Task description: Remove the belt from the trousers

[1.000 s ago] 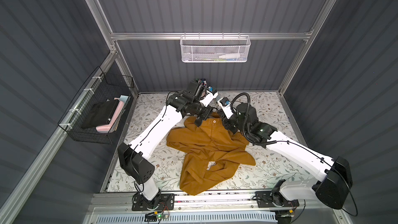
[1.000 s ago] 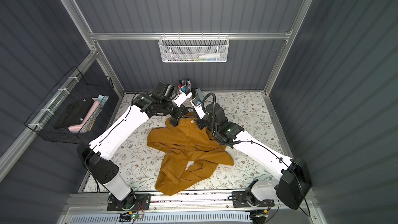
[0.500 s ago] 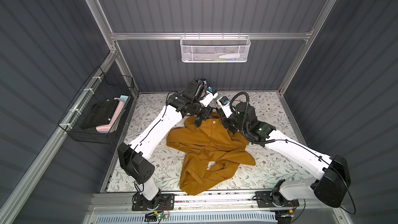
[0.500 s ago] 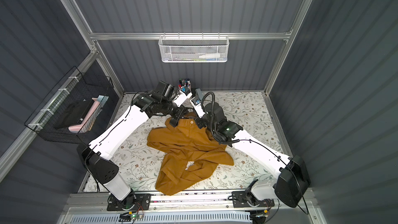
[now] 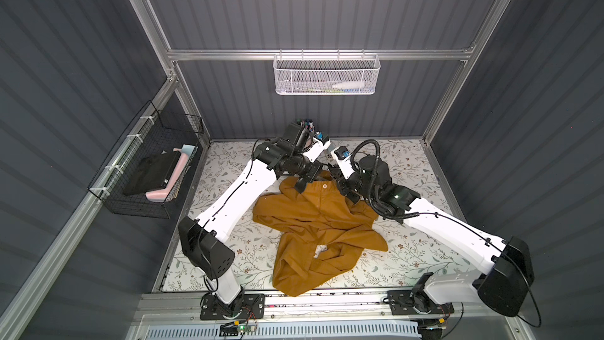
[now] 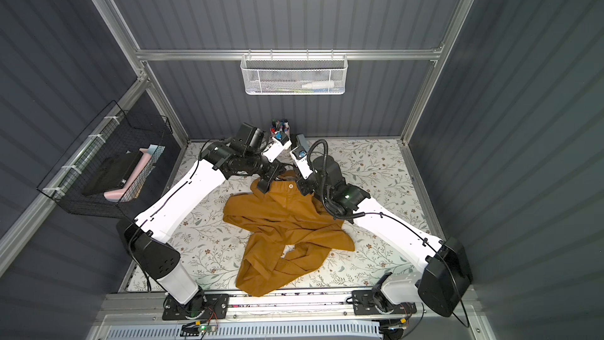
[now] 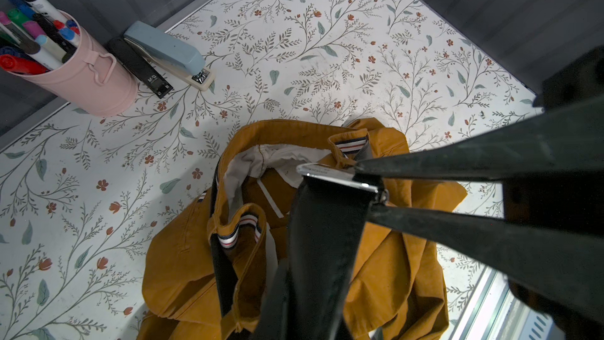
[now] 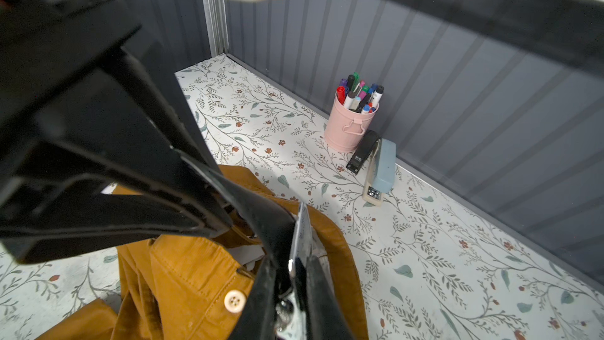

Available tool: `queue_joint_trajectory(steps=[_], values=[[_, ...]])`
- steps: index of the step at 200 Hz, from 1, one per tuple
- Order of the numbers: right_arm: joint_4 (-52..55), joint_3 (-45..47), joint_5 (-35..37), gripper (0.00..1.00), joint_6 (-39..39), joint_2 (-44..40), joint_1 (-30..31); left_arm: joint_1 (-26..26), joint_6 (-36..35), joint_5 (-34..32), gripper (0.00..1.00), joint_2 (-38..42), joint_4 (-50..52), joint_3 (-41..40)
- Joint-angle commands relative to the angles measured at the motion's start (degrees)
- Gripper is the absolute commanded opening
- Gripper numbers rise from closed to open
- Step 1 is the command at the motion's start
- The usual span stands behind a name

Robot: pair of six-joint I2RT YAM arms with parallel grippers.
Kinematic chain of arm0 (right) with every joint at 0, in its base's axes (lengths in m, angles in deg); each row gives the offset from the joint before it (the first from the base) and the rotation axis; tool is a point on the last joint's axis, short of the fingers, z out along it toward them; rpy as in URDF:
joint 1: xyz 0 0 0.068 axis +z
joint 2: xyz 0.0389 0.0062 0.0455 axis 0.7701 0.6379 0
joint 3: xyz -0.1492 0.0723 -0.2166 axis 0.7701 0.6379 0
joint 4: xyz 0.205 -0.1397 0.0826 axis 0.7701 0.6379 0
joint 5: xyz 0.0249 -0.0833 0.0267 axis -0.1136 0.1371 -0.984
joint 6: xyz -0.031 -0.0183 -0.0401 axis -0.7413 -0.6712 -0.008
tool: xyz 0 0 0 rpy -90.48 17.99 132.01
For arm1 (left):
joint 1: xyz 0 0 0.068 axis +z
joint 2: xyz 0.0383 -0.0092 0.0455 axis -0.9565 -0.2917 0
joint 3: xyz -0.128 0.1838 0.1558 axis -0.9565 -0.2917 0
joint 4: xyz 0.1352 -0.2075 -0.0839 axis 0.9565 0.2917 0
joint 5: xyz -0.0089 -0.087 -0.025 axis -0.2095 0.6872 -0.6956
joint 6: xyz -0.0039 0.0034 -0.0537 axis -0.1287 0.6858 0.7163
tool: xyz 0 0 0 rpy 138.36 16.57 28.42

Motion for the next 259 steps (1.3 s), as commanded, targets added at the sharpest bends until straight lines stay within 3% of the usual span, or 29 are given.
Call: queue_joint_trajectory(steps=[1,90,119,218,259], values=[[-1.14,2.83,-1.87,0.0,4.85,-2.2,-2.25,1.32,1.0,0.1,0.0,3.65,-0.92,-0.49],[-0.11,5.44,-5.85,0.0,7.61,-0.24,-4.13,3.29,1.56,-4.16,0.0,10.65,-6.33,-2.86],[-0.79,5.7,-8.61,0.0,8.11,-0.76,-4.16,3.3,1.95,-2.2,0.0,9.29,-5.09,-2.06],[-4.05,6.23,-10.94,0.22,7.63,-2.54,-4.16,3.3,3.64,1.27,0.0,6.07,-4.91,-2.16],[-4.1,5.11,-11.95,0.24,7.06,-1.67,-4.11,3.37,3.87,1.79,0.0,5.43,-4.89,-1.94]])
